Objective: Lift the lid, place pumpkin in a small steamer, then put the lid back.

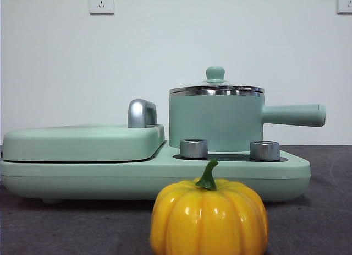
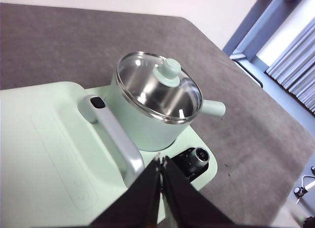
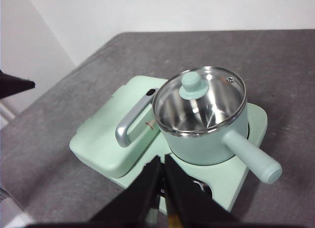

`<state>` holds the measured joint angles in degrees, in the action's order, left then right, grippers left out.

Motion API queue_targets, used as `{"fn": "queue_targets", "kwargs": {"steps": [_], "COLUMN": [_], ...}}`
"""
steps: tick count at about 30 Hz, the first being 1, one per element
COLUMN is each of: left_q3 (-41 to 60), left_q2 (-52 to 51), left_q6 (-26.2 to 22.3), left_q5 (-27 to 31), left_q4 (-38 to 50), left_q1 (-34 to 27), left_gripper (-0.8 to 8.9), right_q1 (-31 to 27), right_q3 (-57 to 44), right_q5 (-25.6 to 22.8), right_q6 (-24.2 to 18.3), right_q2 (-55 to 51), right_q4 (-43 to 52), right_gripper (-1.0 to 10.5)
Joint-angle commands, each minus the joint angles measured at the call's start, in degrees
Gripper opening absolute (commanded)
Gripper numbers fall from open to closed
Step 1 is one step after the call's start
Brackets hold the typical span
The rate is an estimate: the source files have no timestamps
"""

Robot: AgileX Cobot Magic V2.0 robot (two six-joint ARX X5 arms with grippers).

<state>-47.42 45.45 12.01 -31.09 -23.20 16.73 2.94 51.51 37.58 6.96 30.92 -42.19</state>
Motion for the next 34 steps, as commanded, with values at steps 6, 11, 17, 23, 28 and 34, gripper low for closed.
{"fn": "queue_targets", "kwargs": {"steps": [6, 11, 17, 23, 28, 34], "left_q3": [-1.29, -1.81, -6.62, -15.1, -23.78, -32.28], "left_q2": [0.61, 1.88, 7.74, 17.64, 27.12, 37.51], "left_q6": [-0.28, 2.6, 1.6, -1.49, -5.9, -12.04], "left_q5": [-0.35, -0.37, -0.37, -0.2, 2.08, 5.42], "left_q4": [0.52, 2.49, 2.67, 2.49, 1.22, 1.6], "left_q1": [0.17, 0.74, 3.76, 7.85, 11.45, 15.3], "left_gripper": [1.78, 4.94, 5.34, 5.33, 5.33, 5.3], "right_q1": [0.09, 0.11, 0.11, 0.11, 0.11, 0.11], "right_q3": [0.85, 0.85, 0.85, 0.85, 0.85, 0.85], "right_q5": [-0.59, -0.57, -0.52, -0.48, -0.26, -0.04], "right_q6": [-1.68, -1.66, -1.64, -1.62, -1.62, -1.4], "right_q2": [0.09, 0.11, 0.11, 0.09, 0.09, 0.09], "right_q4": [0.33, 0.33, 0.31, 0.11, -0.28, -0.52], "right_gripper": [1.3, 3.7, 4.4, 4.4, 4.4, 4.4]}}
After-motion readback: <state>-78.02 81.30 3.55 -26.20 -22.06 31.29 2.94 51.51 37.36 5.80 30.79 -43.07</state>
